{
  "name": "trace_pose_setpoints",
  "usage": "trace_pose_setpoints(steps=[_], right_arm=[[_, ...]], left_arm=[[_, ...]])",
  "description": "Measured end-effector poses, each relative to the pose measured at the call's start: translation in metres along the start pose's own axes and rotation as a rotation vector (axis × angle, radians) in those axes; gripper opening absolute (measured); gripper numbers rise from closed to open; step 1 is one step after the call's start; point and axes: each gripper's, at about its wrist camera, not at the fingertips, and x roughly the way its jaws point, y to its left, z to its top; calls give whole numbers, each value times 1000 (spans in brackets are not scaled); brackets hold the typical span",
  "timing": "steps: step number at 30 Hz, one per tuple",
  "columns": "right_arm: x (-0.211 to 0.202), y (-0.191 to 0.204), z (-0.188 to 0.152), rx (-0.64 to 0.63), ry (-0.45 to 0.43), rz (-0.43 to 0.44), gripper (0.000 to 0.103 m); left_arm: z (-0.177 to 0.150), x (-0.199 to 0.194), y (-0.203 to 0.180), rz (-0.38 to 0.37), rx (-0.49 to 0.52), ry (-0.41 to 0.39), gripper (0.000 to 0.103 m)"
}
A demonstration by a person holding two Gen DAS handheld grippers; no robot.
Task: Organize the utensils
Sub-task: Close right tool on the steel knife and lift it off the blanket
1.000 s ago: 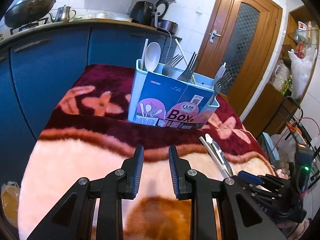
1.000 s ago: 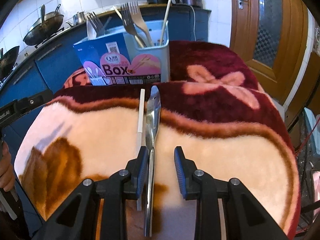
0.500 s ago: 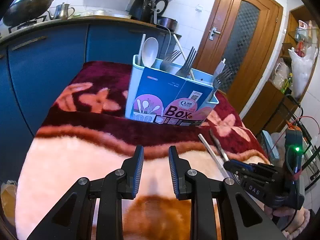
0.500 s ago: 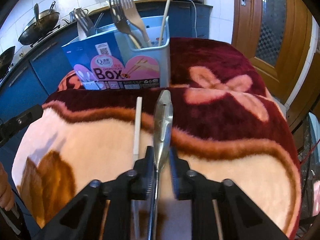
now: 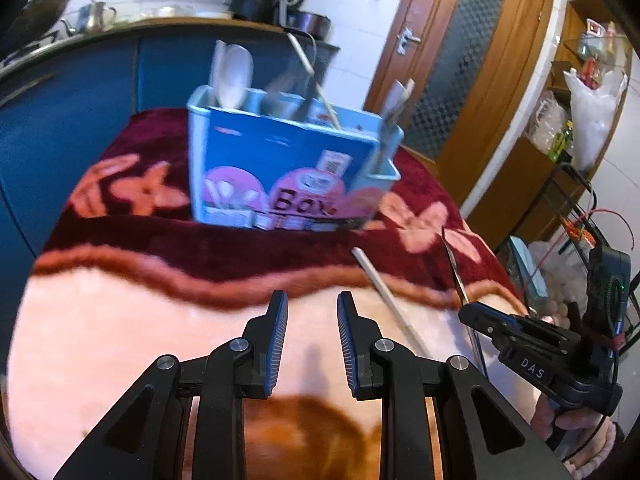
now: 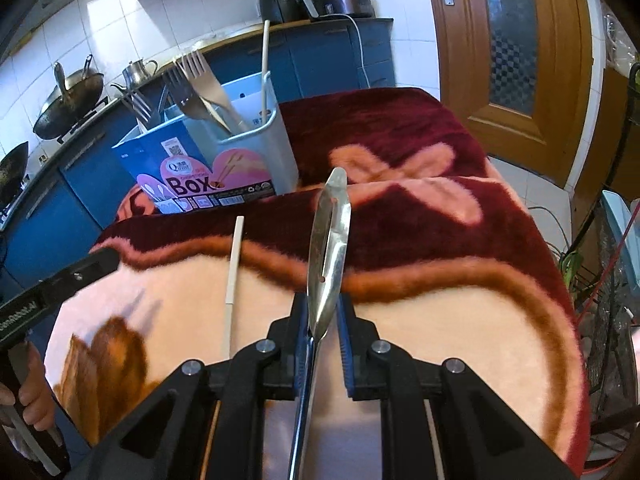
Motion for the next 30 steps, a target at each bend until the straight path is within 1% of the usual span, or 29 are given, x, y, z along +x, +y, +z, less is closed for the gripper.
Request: trace_pose_setpoints(steps=[5,10,13,17,20,24,26,28,29,30], right_arm=[[-2,-7,-2,7,-20,43,16],[-3,-14,-2,30,-40,95,16],[-3,-19,-1,44,-52,118,16],[-5,-23,-2,52,-64,137,16],[-5,-25,-2,56,-68,148,16],[-5,-28,-2,64,-72,158,16],[-5,-29,-2,66,-74,161,16],[-5,-29,-3,68,-76,163,16],[-5,-29,-3,70,-77,165,16],[-5,-29,-3,71,-77,166,16]], left_arm=[[4,21,-21,-28,9,71,26],[12,44,-36,-67,-18,149,26],[18,57,-42,-59,-19,187,26],[24,72,-44,-84,-44,246,26],[27,81,-47,-71,-45,280,26],[27,97,-47,-66,-67,360,25],[28,102,-46,-66,-77,377,25],[29,102,-46,-64,-80,373,17],[29,102,-44,-79,-93,373,12],[29,102,-42,-91,-103,377,12]])
